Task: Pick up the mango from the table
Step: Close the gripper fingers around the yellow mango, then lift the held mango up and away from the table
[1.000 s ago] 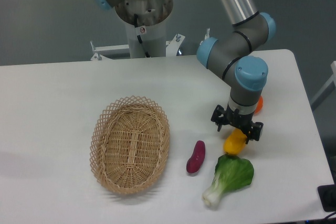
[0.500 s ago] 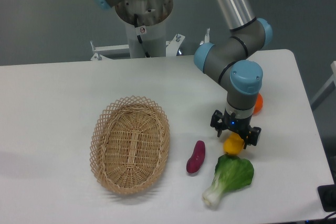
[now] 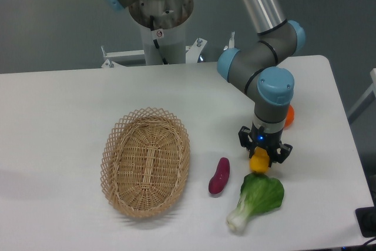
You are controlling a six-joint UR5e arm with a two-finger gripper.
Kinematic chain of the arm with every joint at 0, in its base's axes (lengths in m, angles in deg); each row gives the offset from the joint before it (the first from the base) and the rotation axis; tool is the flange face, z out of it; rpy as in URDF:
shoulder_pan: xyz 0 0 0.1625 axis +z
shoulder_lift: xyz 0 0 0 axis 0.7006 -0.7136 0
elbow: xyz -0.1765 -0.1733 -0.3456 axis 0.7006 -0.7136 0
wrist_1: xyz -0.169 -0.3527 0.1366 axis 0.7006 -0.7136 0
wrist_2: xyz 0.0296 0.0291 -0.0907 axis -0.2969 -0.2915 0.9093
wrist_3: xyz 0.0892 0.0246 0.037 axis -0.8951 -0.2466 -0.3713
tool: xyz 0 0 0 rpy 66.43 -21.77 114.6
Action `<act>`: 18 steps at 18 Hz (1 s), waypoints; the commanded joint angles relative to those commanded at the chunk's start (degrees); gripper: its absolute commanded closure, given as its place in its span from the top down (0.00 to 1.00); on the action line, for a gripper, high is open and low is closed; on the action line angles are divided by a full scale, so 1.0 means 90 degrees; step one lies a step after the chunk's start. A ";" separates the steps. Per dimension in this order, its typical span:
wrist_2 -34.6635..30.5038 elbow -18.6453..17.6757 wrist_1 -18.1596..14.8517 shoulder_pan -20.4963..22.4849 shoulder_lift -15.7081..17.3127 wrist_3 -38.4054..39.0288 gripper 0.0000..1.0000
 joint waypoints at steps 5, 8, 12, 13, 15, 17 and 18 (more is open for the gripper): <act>0.0049 0.0088 0.0010 0.0146 0.0156 -0.0078 0.55; 0.0058 0.0117 0.0010 0.0166 0.0205 -0.0088 0.52; 0.0262 0.0273 -0.0019 0.0312 0.0526 -0.0078 0.52; 0.0370 0.0312 -0.0039 0.0371 0.0653 -0.0088 0.52; 0.0536 0.0497 -0.0117 0.0507 0.0820 -0.0389 0.53; 0.0751 0.0712 -0.0593 0.0615 0.1082 -0.0527 0.53; 0.0897 0.0848 -0.0973 0.0760 0.1239 -0.0537 0.53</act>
